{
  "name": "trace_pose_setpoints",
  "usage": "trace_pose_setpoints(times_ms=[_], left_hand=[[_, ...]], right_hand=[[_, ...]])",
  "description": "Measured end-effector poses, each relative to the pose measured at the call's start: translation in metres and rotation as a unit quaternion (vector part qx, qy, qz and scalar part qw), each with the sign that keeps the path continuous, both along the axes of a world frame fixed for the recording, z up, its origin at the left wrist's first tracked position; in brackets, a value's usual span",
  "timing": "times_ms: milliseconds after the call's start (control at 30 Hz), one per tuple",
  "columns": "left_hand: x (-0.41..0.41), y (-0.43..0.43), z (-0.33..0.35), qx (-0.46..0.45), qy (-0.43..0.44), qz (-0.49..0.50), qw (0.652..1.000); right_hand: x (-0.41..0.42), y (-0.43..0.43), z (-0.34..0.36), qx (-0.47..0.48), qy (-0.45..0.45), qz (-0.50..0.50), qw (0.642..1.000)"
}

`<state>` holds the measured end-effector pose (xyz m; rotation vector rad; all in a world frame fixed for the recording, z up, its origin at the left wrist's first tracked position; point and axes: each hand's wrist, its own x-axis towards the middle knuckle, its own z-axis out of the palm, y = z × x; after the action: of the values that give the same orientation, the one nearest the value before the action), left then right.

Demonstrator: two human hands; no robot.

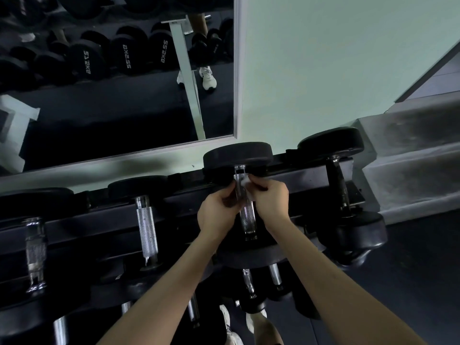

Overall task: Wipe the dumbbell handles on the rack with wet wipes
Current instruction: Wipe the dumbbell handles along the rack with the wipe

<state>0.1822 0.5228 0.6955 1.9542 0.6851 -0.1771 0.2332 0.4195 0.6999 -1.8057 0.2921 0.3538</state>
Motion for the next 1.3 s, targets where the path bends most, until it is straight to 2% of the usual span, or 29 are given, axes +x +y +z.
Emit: trace_pose_setpoints(times_ms=[133, 300, 600, 767, 933, 1100, 1300], left_hand=[[0.001, 0.004, -0.004, -0.012, -0.002, -0.026, 1.000], [0.002, 0.010, -0.009, -0.036, -0.023, -0.024, 0.999], [0.000, 0.012, -0.017, -0.020, -0.031, -0.022, 0.999], [-0.001, 0.011, -0.017, -0.032, -0.033, -0.031, 0.998], [-0.004, 0.016, -0.020, -0.048, -0.028, -0.042, 0.998], [-0.006, 0.013, -0.017, -0.070, -0.025, -0.049, 0.996], [-0.006, 0.012, -0.016, -0.075, -0.024, -0.048, 0.996]], right_hand=[[0.010, 0.003, 0.003, 0.049, 0.020, -0.011, 0.999], [-0.014, -0.027, -0.001, -0.019, 0.007, 0.108, 0.994], [-0.024, -0.056, -0.002, -0.119, 0.061, 0.261, 0.956], [-0.016, -0.049, -0.004, -0.028, 0.094, 0.148, 0.984], [-0.013, -0.048, -0.001, -0.079, 0.076, 0.200, 0.974], [0.012, -0.027, -0.002, 0.024, 0.064, 0.084, 0.994], [0.005, -0.024, -0.005, 0.008, 0.040, 0.066, 0.997]])
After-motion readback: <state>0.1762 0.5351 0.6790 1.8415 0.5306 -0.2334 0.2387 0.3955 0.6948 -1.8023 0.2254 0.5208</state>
